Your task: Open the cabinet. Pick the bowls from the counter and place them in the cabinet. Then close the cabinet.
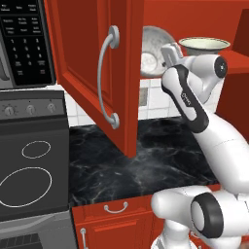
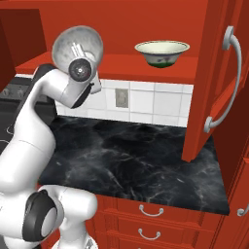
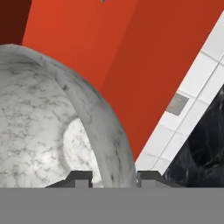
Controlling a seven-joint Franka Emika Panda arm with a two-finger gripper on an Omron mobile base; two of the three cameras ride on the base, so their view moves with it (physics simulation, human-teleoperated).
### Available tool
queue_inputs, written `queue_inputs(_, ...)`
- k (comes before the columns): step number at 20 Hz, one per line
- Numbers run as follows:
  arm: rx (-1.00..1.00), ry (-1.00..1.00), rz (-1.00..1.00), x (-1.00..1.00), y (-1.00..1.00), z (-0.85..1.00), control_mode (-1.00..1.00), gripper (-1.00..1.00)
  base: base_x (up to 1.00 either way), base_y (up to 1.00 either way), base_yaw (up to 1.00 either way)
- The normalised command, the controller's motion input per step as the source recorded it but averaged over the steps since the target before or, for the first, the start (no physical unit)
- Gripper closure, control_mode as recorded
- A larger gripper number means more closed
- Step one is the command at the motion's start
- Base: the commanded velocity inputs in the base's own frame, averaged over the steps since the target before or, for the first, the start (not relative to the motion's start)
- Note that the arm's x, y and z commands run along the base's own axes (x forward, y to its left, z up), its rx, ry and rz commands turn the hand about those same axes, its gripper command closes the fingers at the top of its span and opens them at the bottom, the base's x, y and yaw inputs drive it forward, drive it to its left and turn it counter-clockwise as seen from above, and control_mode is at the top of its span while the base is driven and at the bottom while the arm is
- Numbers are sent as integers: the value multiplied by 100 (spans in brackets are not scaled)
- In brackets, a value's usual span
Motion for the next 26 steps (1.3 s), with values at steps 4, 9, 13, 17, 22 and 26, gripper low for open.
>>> queue_inputs(4, 0, 0, 0, 29, 0, -7, -100, 100, 0, 0, 0)
queue_inputs(9, 0, 0, 0, 25, 0, 0, -100, 100, 0, 0, 0)
queue_inputs(13, 0, 0, 0, 36, 0, 0, -100, 100, 0, 0, 0)
queue_inputs(17, 0, 0, 0, 42, 0, 0, -100, 100, 0, 0, 0)
queue_inputs(22, 0, 0, 0, 53, 0, -2, -100, 100, 0, 0, 0)
queue_inputs(26, 0, 0, 0, 19, -1, -9, -100, 100, 0, 0, 0)
